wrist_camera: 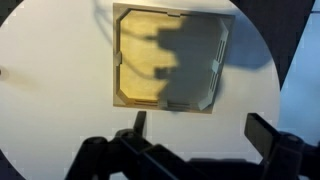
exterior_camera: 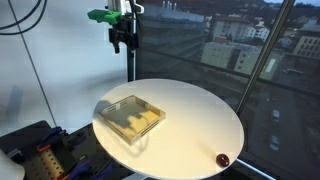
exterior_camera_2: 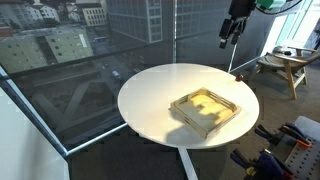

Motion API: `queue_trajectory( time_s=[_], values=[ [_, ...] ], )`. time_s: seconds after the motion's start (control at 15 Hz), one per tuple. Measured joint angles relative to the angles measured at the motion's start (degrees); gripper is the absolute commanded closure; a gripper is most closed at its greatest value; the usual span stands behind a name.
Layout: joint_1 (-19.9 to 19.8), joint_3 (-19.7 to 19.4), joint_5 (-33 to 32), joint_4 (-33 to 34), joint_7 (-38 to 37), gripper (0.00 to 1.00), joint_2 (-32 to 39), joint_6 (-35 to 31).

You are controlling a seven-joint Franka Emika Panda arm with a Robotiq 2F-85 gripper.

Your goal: Remove the plum plush toy from the tray and put it on the table

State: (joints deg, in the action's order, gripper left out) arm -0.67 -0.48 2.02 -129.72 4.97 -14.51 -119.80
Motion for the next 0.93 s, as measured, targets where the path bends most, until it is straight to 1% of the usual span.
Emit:
queue_trajectory(
  time_s=[0.93],
  values=[
    [1.1, 0.0, 0.8, -4.38, 0.0, 0.0, -7.55, 0.95]
  ],
)
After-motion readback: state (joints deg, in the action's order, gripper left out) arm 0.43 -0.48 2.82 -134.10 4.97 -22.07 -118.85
